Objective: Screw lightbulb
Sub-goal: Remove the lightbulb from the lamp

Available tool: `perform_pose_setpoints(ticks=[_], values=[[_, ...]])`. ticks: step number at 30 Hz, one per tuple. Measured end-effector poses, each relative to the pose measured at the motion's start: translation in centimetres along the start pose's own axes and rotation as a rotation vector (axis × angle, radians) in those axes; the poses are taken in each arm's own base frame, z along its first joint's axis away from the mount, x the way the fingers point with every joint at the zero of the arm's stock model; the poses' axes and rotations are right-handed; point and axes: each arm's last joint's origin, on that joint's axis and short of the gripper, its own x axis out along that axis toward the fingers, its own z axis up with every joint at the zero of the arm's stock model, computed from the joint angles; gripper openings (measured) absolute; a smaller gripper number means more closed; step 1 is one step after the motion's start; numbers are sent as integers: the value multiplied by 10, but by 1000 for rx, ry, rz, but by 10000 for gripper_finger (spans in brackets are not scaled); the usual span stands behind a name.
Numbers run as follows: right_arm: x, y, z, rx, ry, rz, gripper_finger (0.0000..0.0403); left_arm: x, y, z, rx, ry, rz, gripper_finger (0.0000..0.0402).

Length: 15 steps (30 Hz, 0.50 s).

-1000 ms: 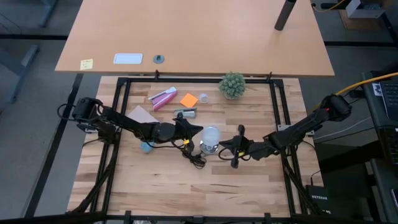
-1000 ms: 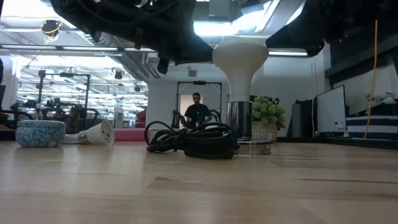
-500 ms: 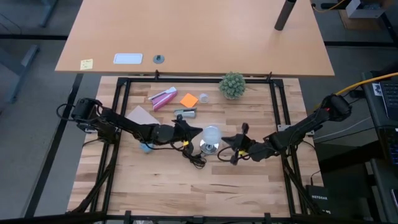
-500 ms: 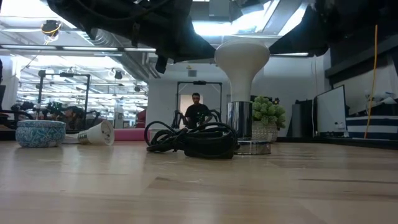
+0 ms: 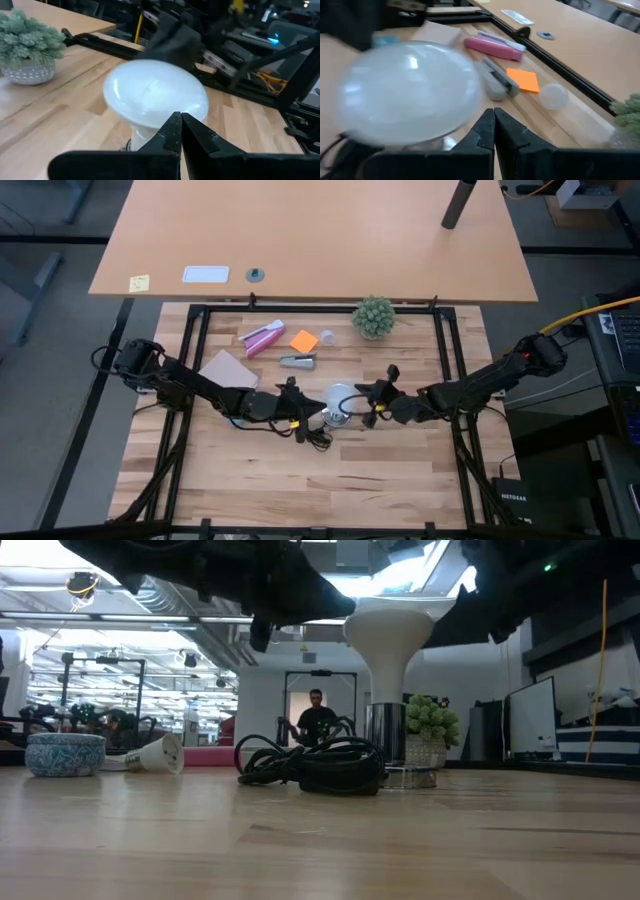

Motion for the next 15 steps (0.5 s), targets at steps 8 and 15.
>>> perform_pose_setpoints(ticks=[8,15], values=[[10,-13,3,-55,9,-62,5,0,-1,3,36,-39,4,1],[1,-18,14,-48,-36,-38,5,-3,0,18,119,-149,62,1]])
